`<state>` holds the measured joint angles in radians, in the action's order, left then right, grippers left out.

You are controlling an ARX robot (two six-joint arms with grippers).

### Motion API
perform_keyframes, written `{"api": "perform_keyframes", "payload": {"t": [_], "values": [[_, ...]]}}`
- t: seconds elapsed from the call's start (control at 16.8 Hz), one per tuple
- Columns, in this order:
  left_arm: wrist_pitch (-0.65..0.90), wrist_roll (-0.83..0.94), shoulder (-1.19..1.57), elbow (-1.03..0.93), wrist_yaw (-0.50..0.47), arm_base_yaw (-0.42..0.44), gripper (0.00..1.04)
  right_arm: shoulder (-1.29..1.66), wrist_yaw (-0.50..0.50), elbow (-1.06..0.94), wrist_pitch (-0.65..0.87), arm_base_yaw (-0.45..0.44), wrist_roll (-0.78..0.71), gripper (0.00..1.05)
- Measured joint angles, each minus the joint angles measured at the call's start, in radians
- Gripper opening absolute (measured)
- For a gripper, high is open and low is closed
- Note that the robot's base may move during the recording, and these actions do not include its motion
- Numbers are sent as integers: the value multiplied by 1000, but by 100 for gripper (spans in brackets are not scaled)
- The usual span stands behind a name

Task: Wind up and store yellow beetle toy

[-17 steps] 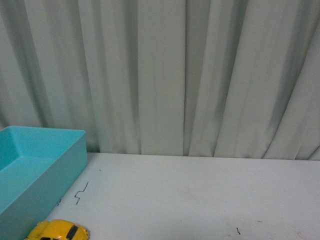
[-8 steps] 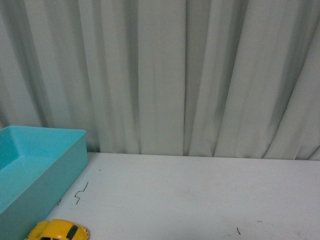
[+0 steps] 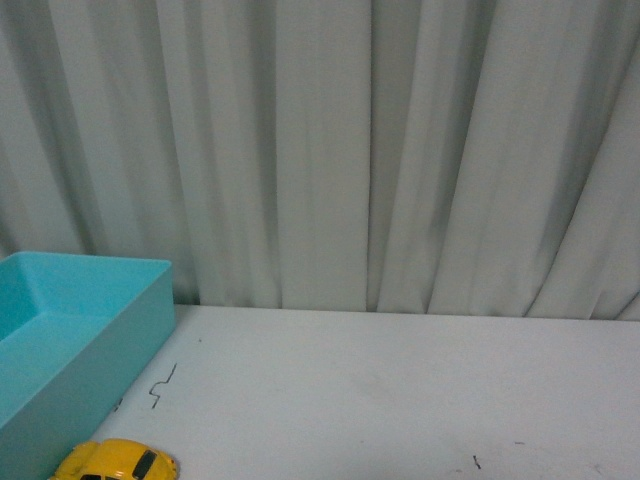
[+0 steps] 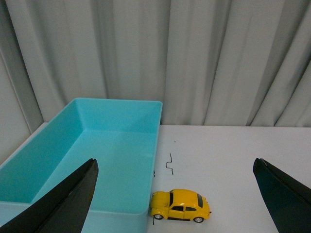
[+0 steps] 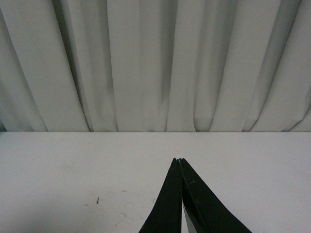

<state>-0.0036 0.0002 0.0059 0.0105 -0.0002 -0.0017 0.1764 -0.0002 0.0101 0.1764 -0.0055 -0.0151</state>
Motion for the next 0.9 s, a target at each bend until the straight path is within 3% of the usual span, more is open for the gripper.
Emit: {"api": "perform_keyframes", "payload": {"t": [0.06,0.12,0.3,0.78,0.9], "values": [[0,0,0,0,0,0,98,-30,0,1,-43,0,0,2],[0,0,0,0,0,0,98,-162,0,1,-182,0,0,2],[0,0,0,0,0,0,98,-174,0,1,-179,0,0,2],[0,0,0,0,0,0,98,-174,1,1,-180,0,0,97],[-278,-186,213,138,-225,-98,98,-174,0,1,-181,0,0,98]]}}
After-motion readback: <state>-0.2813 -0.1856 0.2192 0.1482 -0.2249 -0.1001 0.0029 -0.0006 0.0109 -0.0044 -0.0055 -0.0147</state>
